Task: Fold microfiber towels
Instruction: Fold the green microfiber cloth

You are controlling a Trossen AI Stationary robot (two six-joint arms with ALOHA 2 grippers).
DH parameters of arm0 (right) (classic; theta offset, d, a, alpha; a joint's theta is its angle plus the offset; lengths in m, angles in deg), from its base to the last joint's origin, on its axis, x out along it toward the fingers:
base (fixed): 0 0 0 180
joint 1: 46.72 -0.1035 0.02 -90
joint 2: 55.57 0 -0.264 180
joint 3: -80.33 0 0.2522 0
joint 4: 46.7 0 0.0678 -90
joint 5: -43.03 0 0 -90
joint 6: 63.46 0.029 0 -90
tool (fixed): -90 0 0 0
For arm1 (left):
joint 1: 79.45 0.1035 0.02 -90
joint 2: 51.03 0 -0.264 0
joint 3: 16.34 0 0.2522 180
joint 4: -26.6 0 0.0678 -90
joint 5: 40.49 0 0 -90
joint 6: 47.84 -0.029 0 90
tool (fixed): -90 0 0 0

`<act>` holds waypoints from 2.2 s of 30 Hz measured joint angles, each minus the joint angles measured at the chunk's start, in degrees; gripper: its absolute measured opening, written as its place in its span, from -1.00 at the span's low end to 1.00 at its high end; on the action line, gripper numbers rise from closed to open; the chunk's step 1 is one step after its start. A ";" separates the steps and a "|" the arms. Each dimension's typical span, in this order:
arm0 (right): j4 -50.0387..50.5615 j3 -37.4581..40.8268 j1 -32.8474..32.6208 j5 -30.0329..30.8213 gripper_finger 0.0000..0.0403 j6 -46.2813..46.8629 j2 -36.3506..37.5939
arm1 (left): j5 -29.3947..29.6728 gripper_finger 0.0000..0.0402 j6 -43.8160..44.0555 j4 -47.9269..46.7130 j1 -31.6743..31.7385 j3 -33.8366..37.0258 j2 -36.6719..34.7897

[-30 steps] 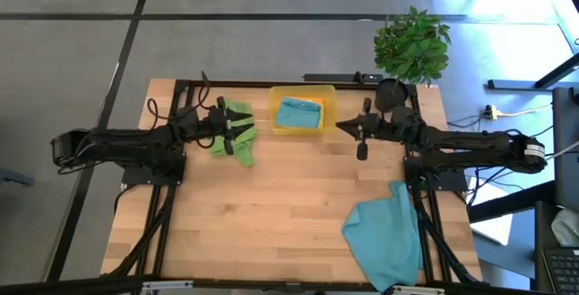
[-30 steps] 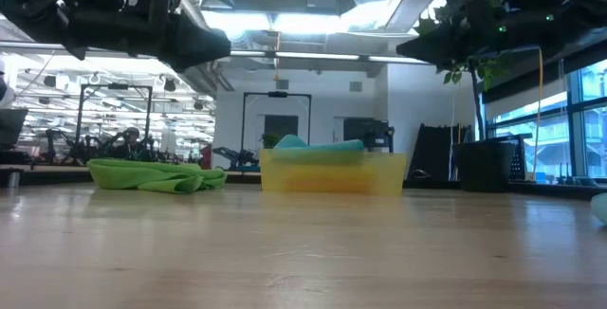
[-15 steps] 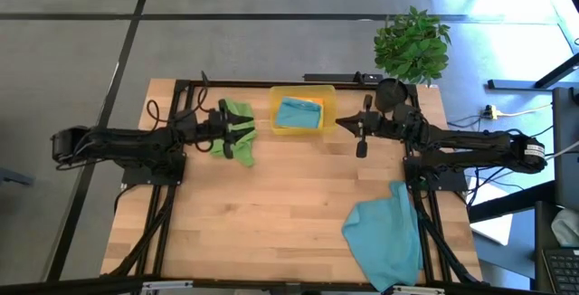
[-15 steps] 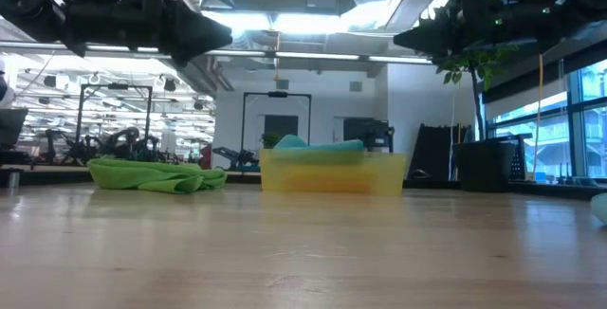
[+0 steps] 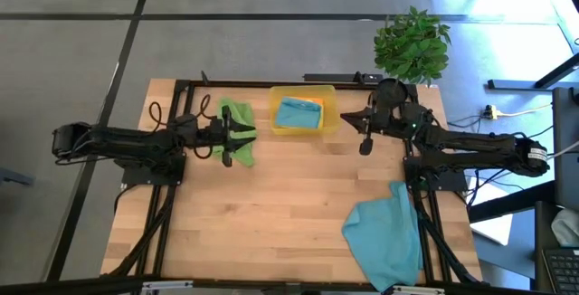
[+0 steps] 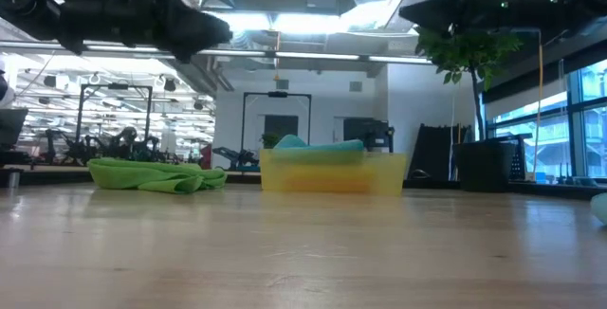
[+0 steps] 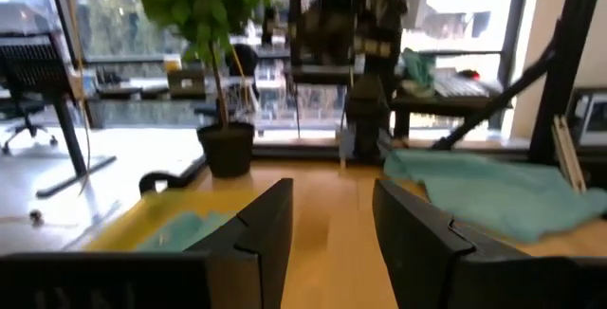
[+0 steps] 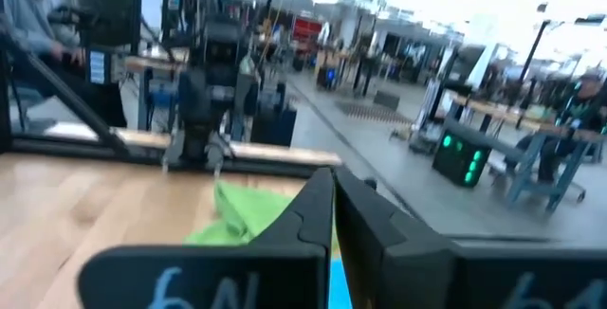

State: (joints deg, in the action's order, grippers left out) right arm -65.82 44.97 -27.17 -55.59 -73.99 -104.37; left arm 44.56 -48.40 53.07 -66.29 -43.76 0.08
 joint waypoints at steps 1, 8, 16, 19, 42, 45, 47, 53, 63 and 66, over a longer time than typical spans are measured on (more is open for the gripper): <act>-1.08 0.00 0.00 0.00 -0.91 0.00 -0.01 | 0.00 -0.32 0.00 -1.23 0.00 0.00 0.01; -4.88 0.00 -0.47 -0.27 -0.91 1.10 -0.31 | 3.82 -0.32 -3.12 -5.71 0.04 0.00 0.03; -4.38 0.00 -8.92 -0.02 -0.91 4.02 -2.64 | 7.51 -0.32 -2.47 -5.74 -0.37 0.00 0.03; -5.81 0.02 -12.92 3.86 -0.91 2.61 -3.38 | 7.97 -0.32 -1.25 -8.20 -3.33 -1.08 -0.01; 4.00 -5.75 -19.80 11.25 -0.91 -2.03 -3.25 | 32.61 -0.32 3.97 -32.59 -25.72 -9.88 -0.10; 4.02 -5.77 -19.80 11.25 -0.91 -1.50 -3.34 | 32.63 -0.32 5.86 -32.76 -24.82 -9.88 -0.10; 4.07 -5.77 -19.82 11.21 -0.91 0.04 -3.81 | 32.63 -0.32 6.52 -33.14 -24.55 -9.88 -0.10; 4.58 -5.77 -19.81 11.19 -0.91 5.51 -6.40 | 37.21 -0.32 21.55 -51.22 -21.82 -13.56 3.51; 3.99 -5.77 -20.51 15.08 -0.91 5.53 -7.14 | 31.30 -0.32 28.71 -56.97 -25.89 -22.00 23.83; 3.98 -5.77 -20.61 15.05 -0.91 4.65 -7.14 | 32.57 -0.32 30.50 -59.95 -25.62 -23.84 29.37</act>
State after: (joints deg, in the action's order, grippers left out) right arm -61.84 39.20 -47.78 -40.54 -69.34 -111.51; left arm 77.13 -17.90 -6.89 -91.91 -67.59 29.45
